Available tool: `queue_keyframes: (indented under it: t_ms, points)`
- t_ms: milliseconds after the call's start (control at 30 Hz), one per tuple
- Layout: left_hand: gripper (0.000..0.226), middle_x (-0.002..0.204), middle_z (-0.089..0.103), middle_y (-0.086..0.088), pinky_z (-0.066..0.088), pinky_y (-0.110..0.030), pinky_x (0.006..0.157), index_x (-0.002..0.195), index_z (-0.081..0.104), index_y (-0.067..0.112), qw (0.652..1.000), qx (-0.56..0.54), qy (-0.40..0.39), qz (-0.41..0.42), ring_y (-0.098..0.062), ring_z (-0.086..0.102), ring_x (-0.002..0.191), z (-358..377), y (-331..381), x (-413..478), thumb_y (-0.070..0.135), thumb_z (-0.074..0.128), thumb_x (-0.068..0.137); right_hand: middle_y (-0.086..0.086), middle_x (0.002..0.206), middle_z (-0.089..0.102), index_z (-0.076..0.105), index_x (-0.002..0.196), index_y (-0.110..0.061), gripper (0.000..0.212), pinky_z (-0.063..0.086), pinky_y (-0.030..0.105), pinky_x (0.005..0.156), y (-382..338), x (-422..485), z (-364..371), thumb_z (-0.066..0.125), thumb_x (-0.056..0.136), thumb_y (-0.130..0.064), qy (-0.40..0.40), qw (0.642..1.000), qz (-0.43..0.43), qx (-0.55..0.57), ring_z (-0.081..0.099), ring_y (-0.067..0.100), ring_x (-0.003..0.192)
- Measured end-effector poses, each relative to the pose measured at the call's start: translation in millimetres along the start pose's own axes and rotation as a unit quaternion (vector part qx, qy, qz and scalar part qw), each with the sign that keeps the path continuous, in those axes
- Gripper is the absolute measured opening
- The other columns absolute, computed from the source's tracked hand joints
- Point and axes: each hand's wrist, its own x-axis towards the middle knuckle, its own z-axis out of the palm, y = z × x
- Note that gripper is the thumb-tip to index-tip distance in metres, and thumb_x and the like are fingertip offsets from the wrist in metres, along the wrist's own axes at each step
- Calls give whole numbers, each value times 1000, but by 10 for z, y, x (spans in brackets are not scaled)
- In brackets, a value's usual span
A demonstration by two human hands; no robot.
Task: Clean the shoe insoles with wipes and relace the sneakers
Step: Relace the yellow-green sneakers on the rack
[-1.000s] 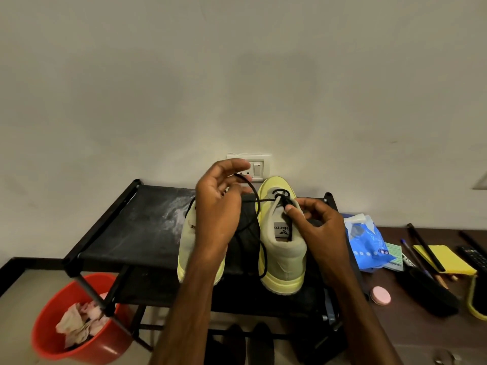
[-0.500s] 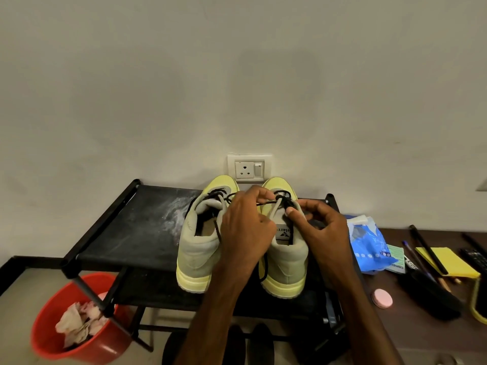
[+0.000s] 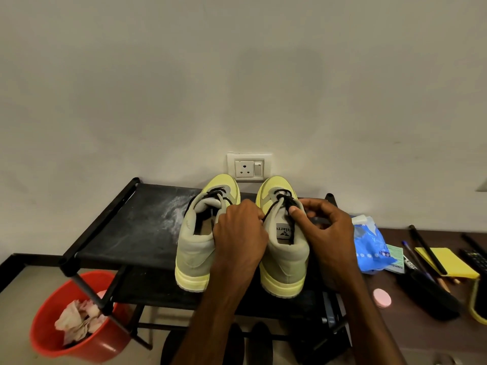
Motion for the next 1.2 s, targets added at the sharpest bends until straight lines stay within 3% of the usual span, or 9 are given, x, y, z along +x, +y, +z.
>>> queue_keyframes:
  t_ms: [233, 433, 533, 667, 800, 900, 1000, 1100, 1200]
  points:
    - [23, 110, 71, 9, 32, -19, 65, 115, 73, 29, 995, -69, 69, 3, -12, 63, 100, -46, 94, -22, 33, 54, 102, -5, 103, 76, 75, 108, -26, 22, 62, 42, 85, -25, -13, 12, 82, 87, -28, 1, 999, -40, -11, 73, 16, 98]
    - [27, 108, 72, 5, 50, -29, 88, 114, 72, 21, 985, -147, 76, 39, -12, 62, 100, 130, 82, 66, 35, 52, 102, 3, 98, 76, 75, 104, -20, 9, 59, 53, 87, -33, -7, -7, 70, 96, -22, 59, 996, -30, 63, 72, 26, 93]
    - [27, 110, 71, 8, 55, -36, 89, 116, 70, 22, 975, -204, 81, 40, -12, 63, 103, 182, 122, 59, 38, 58, 99, 2, 100, 76, 75, 104, -21, 10, 58, 56, 89, -9, -7, -2, 69, 97, -24, 51, 997, -25, 59, 72, 26, 95]
    - [35, 119, 67, 9, 54, -33, 93, 125, 64, 26, 977, -196, 52, 57, -10, 62, 108, 221, 150, 70, 33, 68, 92, -6, 106, 75, 74, 109, -26, 21, 59, 45, 90, -16, 13, 43, 79, 89, -29, 7, 998, -55, -31, 71, 16, 103]
    - [49, 131, 62, 3, 47, -26, 101, 139, 56, 26, 986, -138, 32, 83, -14, 58, 118, 176, 179, 163, 23, 67, 91, -10, 101, 76, 75, 110, -23, 27, 61, 36, 86, -57, 100, 59, 82, 84, -16, -15, 994, -66, -80, 72, 10, 97]
    - [37, 125, 66, 4, 36, -11, 89, 129, 66, 26, 988, -109, 33, 104, -12, 59, 113, 149, 219, 203, 22, 66, 93, -13, 95, 76, 78, 106, -22, 26, 61, 28, 80, -101, 122, 56, 78, 82, -12, 2, 987, -89, -131, 72, 5, 89]
    - [25, 107, 73, 12, 33, 0, 69, 112, 74, 30, 983, -140, 68, 101, -6, 63, 90, 176, 210, 206, 21, 69, 88, -15, 87, 76, 80, 98, -21, 23, 59, 22, 76, -150, 95, 34, 76, 80, -9, 47, 984, -100, -143, 72, 2, 82]
    - [22, 99, 74, 16, 39, -3, 69, 105, 74, 31, 976, -172, 92, 97, -4, 65, 82, 214, 210, 193, 20, 71, 87, -13, 85, 76, 80, 97, -22, 21, 58, 20, 73, -228, 56, -15, 76, 82, -8, 80, 985, -90, -122, 72, 5, 80]
    - [22, 100, 73, 19, 54, -21, 77, 104, 71, 32, 972, -185, 98, 108, -5, 68, 87, 216, 222, 176, 18, 71, 87, -11, 86, 75, 79, 99, -20, 19, 56, 17, 70, -266, 12, -74, 76, 84, -9, 93, 982, -107, -125, 71, 8, 79]
